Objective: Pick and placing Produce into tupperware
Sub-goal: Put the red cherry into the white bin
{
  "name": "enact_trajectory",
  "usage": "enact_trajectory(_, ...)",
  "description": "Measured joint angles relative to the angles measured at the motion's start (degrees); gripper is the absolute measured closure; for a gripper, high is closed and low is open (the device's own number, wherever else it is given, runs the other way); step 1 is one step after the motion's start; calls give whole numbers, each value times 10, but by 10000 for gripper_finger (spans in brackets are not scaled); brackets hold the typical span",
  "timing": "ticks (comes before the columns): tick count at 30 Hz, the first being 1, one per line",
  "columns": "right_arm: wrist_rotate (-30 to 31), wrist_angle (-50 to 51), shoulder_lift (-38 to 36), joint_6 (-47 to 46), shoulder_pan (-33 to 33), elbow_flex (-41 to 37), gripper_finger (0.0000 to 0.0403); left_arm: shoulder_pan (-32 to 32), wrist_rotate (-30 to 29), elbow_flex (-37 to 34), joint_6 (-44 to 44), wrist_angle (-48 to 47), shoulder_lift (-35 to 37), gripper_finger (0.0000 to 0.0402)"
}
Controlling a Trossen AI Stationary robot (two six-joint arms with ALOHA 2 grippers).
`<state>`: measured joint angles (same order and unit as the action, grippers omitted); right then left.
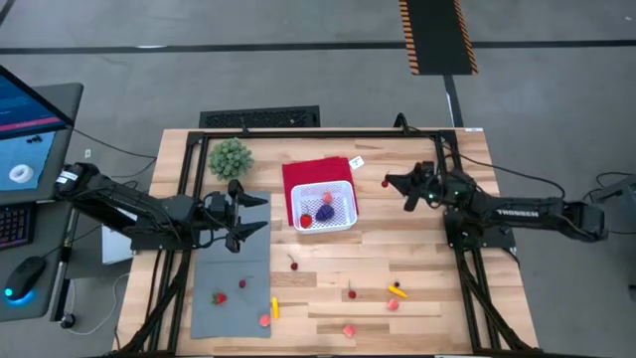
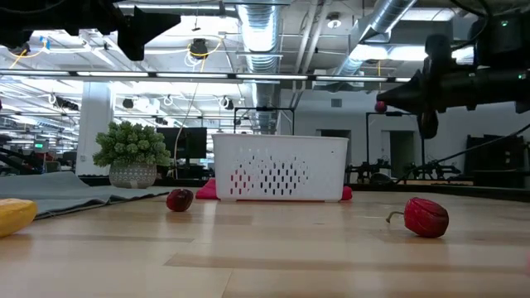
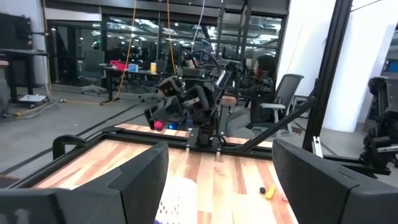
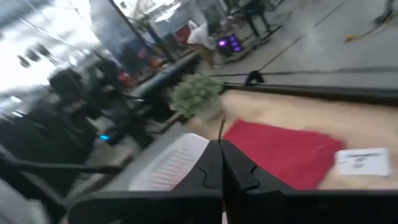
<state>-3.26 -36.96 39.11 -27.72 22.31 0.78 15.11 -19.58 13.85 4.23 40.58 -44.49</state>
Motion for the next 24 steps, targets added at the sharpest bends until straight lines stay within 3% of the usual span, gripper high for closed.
enact_trajectory(7, 157, 15, 1, 128, -82, 0, 392, 0, -16, 0, -14, 0, 0, 125)
enact_trajectory(13, 290, 15, 27, 263, -190, 16, 392, 0, -19, 0, -22, 0, 0, 125)
enact_trajectory(18, 459, 56, 90, 341, -285, 77, 392, 0, -19, 0, -33, -2, 0, 125)
enact_trajectory(24, 551, 114, 203, 379, -318, 169, 392, 0, -50, 0, -32, -8, 0, 125)
